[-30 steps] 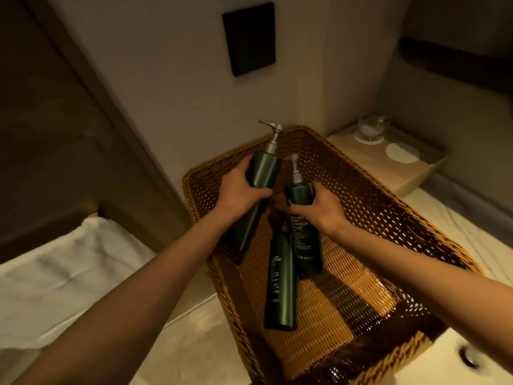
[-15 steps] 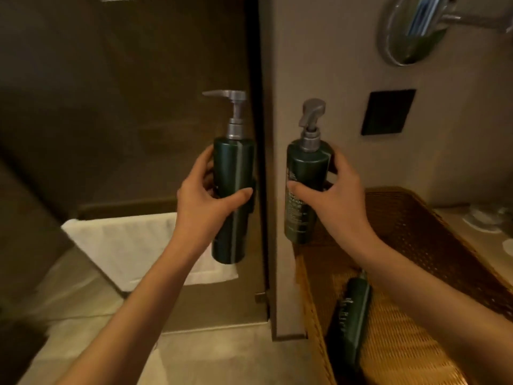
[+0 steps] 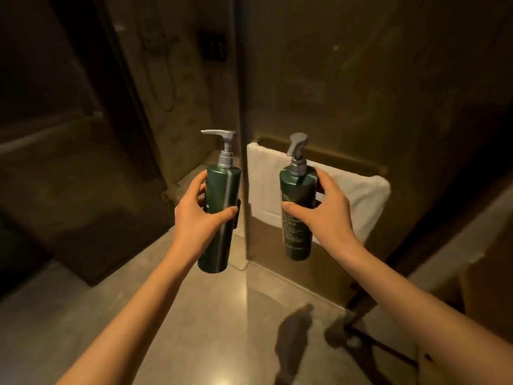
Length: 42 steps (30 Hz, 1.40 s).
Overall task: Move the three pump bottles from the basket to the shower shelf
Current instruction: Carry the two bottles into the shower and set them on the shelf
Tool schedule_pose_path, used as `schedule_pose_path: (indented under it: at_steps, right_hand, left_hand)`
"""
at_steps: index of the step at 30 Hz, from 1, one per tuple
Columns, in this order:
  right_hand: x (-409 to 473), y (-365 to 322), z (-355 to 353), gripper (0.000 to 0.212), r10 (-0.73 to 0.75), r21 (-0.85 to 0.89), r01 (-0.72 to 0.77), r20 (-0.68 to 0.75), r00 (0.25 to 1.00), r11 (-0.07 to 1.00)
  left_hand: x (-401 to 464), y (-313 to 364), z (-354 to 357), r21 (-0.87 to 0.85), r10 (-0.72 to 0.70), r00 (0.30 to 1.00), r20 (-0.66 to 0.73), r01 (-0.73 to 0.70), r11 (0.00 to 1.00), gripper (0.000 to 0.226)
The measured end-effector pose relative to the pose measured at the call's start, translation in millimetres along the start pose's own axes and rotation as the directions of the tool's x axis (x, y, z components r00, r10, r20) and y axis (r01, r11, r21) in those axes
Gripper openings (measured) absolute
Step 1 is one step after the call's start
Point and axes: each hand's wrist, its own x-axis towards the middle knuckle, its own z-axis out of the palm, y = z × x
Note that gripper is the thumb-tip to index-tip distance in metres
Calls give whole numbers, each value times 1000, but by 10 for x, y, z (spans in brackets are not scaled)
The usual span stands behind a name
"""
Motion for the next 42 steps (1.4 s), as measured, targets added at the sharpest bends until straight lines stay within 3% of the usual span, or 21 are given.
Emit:
schedule_pose_path:
  at_steps: [10,21,31,42]
  right_hand:
    - [223,-144,2140,72,43,98,-61,181,983,993]
    - [1312,10,3475,69,79,63,-100,279,957,993]
    - [3324,-104,4240,70,58,218,-121,278,959,968]
    - [5202,119,4873,63,41,257,-62,87,995,964]
  left_hand:
    - [555,-1186,-1393,85,-98,984,-147,111,990,80]
    - [1662,-2112,-1726,41,-228,951,-211,241,970,78]
    - [3728,-2238,-1962,98,-145,967,-212,168,981,81]
    - [5797,-2548,-1653,34,-88,982,-166,95,995,79]
